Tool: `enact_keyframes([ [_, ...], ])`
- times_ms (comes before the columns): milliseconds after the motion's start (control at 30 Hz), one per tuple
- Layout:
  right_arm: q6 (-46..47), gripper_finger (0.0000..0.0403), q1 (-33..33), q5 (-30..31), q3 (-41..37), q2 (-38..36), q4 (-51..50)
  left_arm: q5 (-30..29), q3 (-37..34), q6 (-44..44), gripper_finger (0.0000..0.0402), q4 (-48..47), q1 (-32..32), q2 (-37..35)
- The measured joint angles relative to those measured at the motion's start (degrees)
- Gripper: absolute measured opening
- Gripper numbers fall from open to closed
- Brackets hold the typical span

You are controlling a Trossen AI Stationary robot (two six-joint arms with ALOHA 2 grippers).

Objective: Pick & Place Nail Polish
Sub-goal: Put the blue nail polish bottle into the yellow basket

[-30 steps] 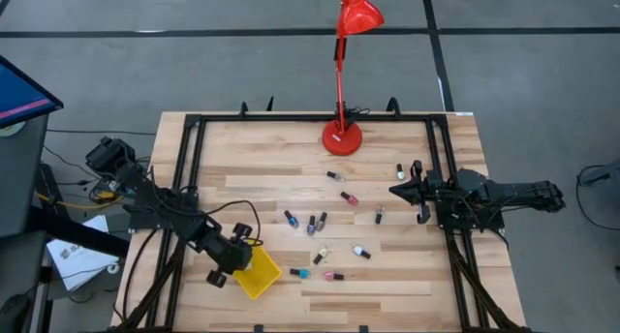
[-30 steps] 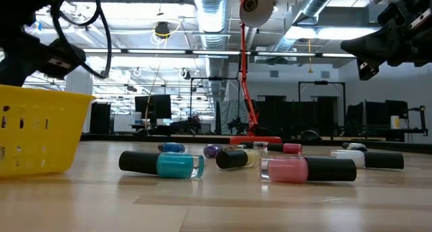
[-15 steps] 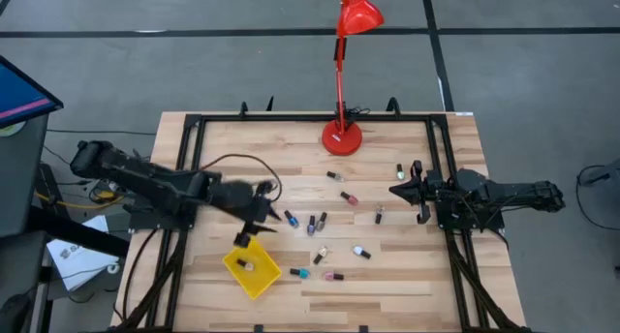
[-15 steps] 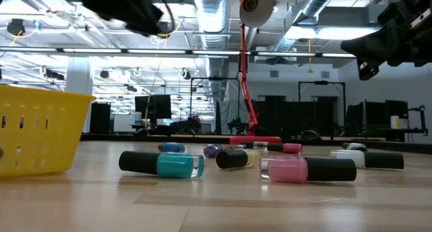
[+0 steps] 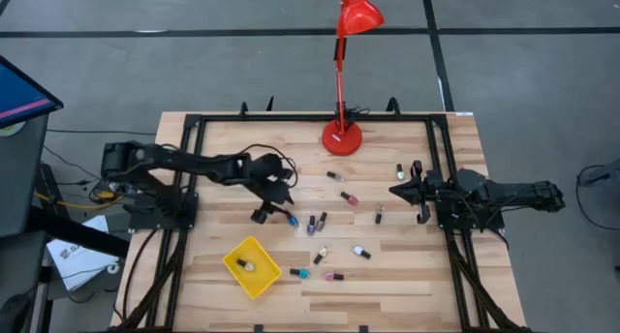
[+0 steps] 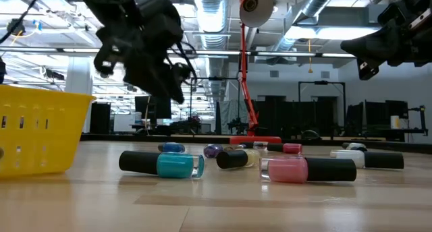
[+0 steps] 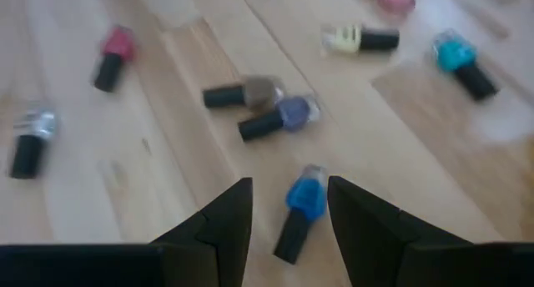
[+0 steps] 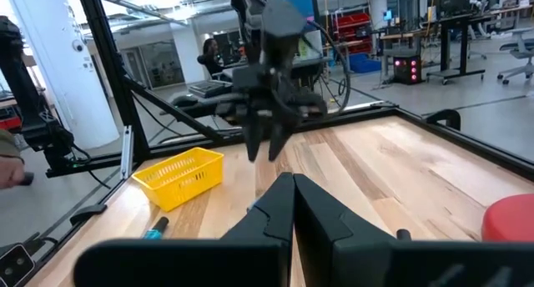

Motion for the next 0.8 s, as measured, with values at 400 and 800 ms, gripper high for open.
enact_keyframes([
  [400,0.0,0.0,0.0,0.0,-0.02,0.0,0.2,0.28,-0.16,6.61,0.0153,2.09,-0.1,9.58],
  [800,0.0,0.0,0.0,-0.11,-0.01,0.0,0.05,1.3,0.04,6.61,0.0132,4.52,0.36,15.94],
])
